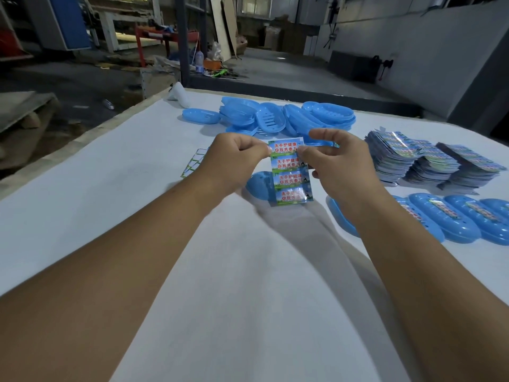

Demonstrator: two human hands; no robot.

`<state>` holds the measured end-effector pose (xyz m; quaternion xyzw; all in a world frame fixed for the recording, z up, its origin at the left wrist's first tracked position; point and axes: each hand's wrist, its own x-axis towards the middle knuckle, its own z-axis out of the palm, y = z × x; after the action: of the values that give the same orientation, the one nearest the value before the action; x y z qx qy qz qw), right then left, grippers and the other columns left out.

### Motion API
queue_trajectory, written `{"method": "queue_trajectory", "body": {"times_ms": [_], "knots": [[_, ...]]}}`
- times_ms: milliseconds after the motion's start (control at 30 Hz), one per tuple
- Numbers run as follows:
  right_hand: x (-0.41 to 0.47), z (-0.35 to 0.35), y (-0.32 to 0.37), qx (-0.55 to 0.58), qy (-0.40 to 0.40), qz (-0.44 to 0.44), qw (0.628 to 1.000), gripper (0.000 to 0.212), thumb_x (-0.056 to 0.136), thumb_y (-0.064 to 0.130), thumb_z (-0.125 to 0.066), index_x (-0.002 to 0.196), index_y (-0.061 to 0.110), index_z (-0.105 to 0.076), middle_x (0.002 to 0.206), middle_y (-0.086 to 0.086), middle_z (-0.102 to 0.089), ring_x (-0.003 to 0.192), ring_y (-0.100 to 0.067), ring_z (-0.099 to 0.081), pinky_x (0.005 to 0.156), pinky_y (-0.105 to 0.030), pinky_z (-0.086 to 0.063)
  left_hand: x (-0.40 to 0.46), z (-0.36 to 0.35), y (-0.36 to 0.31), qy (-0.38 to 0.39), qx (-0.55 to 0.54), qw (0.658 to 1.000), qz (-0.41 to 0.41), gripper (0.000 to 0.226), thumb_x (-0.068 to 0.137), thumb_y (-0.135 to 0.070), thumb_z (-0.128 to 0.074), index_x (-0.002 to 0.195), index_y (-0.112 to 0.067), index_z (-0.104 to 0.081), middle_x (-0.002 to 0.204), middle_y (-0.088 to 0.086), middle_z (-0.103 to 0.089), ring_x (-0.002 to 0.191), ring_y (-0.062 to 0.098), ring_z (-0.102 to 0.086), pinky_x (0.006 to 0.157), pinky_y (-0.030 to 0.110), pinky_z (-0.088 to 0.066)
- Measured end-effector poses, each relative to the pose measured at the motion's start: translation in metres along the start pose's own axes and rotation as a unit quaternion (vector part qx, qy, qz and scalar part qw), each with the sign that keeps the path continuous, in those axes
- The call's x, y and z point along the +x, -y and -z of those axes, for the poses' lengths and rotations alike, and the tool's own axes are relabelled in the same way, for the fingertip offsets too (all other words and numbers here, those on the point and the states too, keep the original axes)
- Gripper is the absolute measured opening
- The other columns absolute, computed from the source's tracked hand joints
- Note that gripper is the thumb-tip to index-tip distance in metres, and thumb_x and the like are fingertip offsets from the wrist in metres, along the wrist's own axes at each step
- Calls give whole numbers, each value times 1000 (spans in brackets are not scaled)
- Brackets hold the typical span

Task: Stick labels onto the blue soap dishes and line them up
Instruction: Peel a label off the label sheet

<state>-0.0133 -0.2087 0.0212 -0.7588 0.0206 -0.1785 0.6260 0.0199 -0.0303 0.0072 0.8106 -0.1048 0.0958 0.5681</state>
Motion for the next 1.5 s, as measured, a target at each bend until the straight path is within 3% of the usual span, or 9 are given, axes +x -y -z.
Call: {"method": "queue_trajectory", "body": {"times_ms": [233,367,467,567,700,933,1167,1367,1500], "knots": [[2,1,1,6,-13,-11,1000,28,91,18,-77,116,24,-65,85,9,-75,64,8,-69,47,-9,-47,0,2,0,8,-8,1000,-22,23,92,-31,-68,70,-27,-72,63,-29,-66,69,-23,-56,44,4,-39],[5,2,0,-23,-3,-14,1000,28,92,23,-77,115,30,-63,93,11,-71,67,15,-66,47,-8,-47,-1,2,-1,4,12,1000,-9,19,92,-37,-67,77,-28,-74,69,-27,-68,78,-4,-64,49,6,-42],[6,2,-2,-34,-4,-8,999,26,91,25,-77,112,30,-64,95,11,-72,69,14,-66,48,-8,-47,-1,1,-1,1,14,1000,-8,16,93,-37,-66,83,-28,-74,80,-20,-72,89,5,-65,64,18,-51],[5,2,-6,-116,-32,42,992,17,87,29,-80,94,31,-65,84,14,-70,64,11,-64,52,-8,-46,-3,0,-1,18,7,1000,-12,15,94,-38,-66,87,-26,-74,90,-13,-75,95,9,-69,81,34,-60],[-1,-2,-4,-165,5,88,982,16,86,32,-79,73,25,-73,63,15,-70,54,6,-58,52,-14,-44,-5,-1,-1,28,12,999,-40,15,94,-36,-66,91,-25,-75,93,-10,-74,97,8,-68,91,36,-56],[-8,-6,-2,-182,25,119,976,18,85,40,-73,75,27,-80,53,16,-65,47,0,-51,49,-18,-38,-9,-3,-6,30,60,994,-82,12,95,-32,-66,84,-33,-70,89,-20,-70,85,-11,-62,71,9,-44],[-12,-9,0,-267,-3,147,953,26,80,38,-61,74,18,-78,62,3,-71,64,-21,-68,60,-44,-60,-14,-4,-9,36,103,984,-138,10,96,-25,-65,87,-27,-70,93,-15,-67,85,-2,-59,79,19,-47],[-14,-10,3,-289,-10,173,942,32,78,40,-59,70,16,-77,59,0,-69,61,-23,-66,60,-44,-59,-13,-3,-12,21,183,957,-223,10,96,-17,-63,95,-12,-72,104,-3,-66,102,13,-57,90,27,-45],[-13,-11,2,-308,-12,181,934,30,80,37,-62,70,12,-76,59,-5,-67,62,-29,-63,58,-41,-56,-13,-3,-12,28,206,947,-243,9,95,-13,-63,94,-12,-71,105,-1,-65,103,17,-55,85,25,-41]]}}
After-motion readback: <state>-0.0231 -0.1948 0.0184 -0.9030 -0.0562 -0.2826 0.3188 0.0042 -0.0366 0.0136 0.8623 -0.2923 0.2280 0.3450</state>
